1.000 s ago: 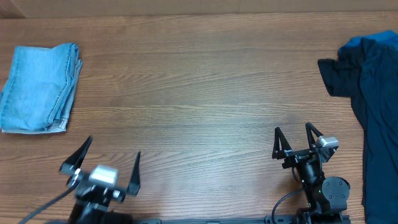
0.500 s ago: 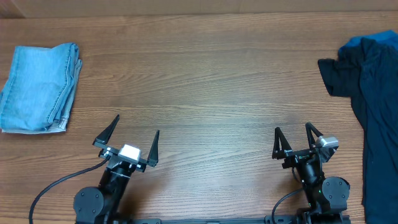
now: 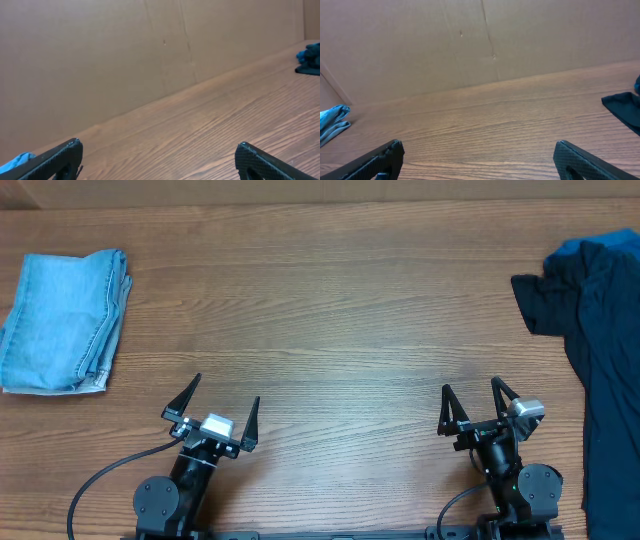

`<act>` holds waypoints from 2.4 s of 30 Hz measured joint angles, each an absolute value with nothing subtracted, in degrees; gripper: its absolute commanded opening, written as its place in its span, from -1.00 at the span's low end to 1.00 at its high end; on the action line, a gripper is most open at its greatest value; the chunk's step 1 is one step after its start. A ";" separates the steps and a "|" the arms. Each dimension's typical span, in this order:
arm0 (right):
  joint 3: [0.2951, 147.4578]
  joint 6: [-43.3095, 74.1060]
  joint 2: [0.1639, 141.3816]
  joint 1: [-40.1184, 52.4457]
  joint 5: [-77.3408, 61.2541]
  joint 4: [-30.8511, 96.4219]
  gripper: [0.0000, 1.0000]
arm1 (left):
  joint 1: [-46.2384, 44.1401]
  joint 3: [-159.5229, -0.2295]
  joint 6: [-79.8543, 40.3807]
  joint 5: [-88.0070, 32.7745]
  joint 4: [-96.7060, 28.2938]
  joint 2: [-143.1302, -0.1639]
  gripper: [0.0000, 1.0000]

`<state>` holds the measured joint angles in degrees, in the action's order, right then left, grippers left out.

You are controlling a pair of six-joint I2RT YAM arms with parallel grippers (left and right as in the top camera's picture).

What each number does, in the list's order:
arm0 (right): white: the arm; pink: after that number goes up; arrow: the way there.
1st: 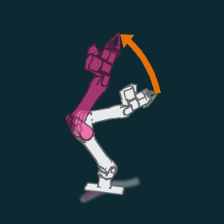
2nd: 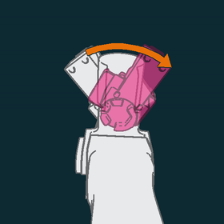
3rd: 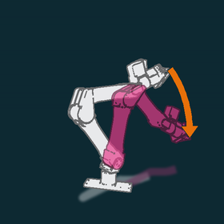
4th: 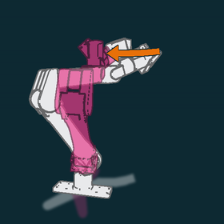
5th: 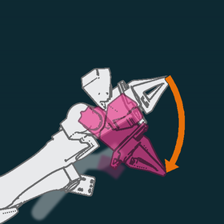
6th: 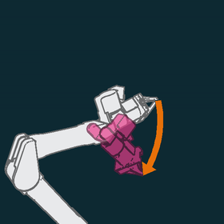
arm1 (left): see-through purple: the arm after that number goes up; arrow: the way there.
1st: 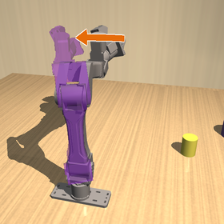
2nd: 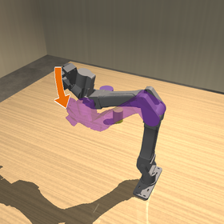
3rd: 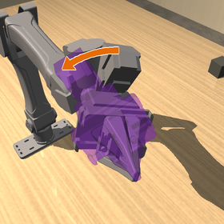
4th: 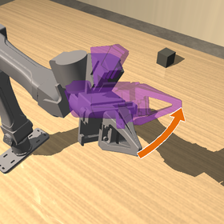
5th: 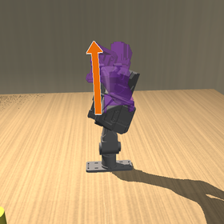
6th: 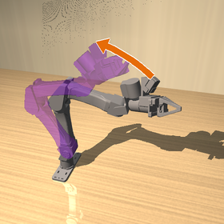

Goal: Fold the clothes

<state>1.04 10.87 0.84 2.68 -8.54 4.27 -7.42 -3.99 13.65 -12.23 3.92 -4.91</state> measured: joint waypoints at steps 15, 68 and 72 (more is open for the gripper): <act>1.06 10.87 0.84 2.68 -8.54 4.25 1.00 | -2.76 -0.84 13.63 -12.25 1.87 -0.95 1.00; 1.04 10.90 0.84 2.68 -8.54 4.29 1.00 | -2.20 -0.49 -4.36 0.27 -4.34 -0.86 1.00; 1.04 10.90 0.84 2.66 -8.56 4.29 1.00 | -2.20 -0.49 -4.36 0.27 -4.36 -0.86 1.00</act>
<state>1.04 10.90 0.84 2.66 -8.56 4.29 -2.20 -0.49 -4.36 0.27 -4.36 -0.86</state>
